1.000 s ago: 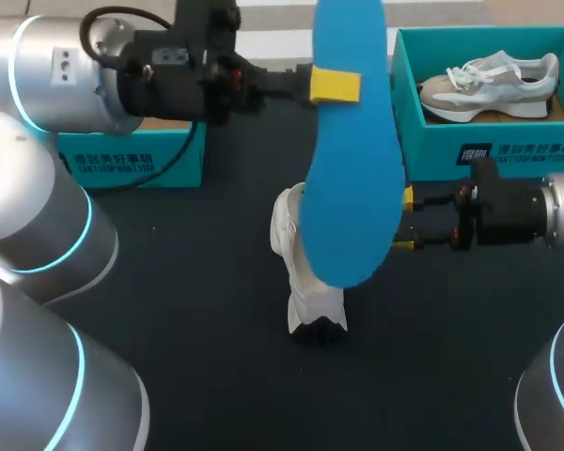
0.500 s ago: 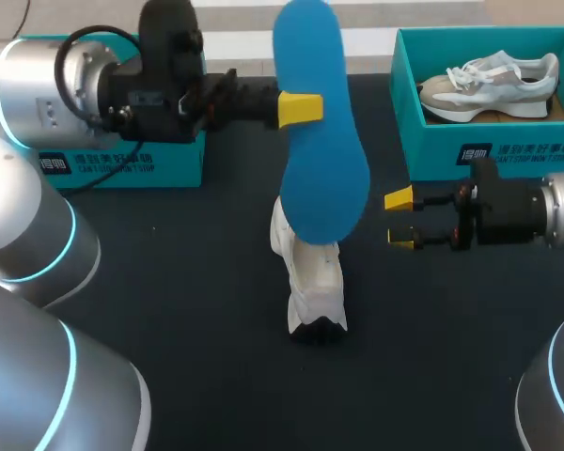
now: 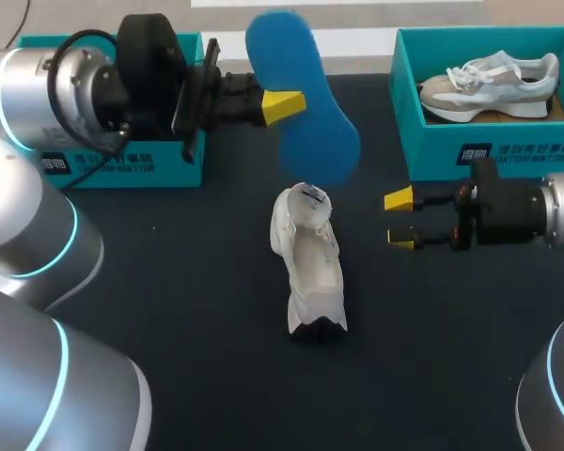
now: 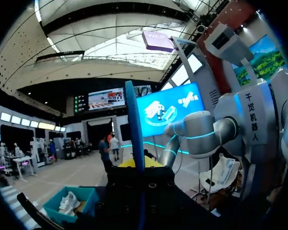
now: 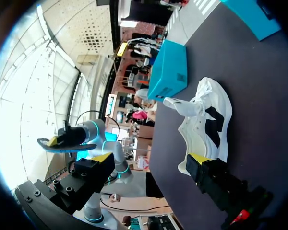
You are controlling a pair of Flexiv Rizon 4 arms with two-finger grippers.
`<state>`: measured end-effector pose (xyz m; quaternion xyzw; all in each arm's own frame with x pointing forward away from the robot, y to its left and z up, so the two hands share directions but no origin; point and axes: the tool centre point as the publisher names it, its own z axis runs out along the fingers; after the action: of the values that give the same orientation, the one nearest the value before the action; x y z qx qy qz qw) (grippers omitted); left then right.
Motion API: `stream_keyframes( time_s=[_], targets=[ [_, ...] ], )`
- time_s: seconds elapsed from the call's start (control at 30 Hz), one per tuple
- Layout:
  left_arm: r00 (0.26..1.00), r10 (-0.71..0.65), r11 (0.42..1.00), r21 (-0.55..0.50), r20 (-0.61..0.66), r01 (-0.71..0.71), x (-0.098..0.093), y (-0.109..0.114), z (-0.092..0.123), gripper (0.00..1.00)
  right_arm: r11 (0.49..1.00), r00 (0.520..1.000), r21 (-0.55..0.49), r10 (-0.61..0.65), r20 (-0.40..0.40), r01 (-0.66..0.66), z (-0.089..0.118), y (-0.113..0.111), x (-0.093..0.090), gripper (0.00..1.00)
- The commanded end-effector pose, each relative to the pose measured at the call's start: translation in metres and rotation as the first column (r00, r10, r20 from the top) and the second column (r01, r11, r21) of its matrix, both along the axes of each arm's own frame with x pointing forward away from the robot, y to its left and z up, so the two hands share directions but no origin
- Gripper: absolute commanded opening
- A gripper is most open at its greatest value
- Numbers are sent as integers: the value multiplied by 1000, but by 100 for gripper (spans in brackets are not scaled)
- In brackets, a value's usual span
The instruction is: Take the shoe out of the shoebox, open the shoe tongue, remove and reinsert the insole, then place the shoe into the shoebox
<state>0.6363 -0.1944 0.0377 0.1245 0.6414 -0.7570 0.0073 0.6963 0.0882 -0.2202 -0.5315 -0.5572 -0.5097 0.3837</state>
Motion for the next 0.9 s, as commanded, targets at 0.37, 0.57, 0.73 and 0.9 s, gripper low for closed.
stream_keyframes(
  time_s=[0.37,0.57,0.73,0.9],
  targets=[
    [859,154,977,-202,489,-61,-4,7,-5,0,1000,1000,0,-2,0,2,-1,1,0,100],
    [859,154,977,-202,489,-61,-4,7,-5,0,1000,1000,0,-2,0,2,-1,1,0,100],
    [798,194,973,-219,571,-80,-6,12,-23,0,1000,1000,0,-2,0,2,-1,1,0,100],
    [685,255,960,-265,682,-94,-2,23,-43,0,1000,1000,0,-2,0,2,-1,1,0,100]
  ],
)
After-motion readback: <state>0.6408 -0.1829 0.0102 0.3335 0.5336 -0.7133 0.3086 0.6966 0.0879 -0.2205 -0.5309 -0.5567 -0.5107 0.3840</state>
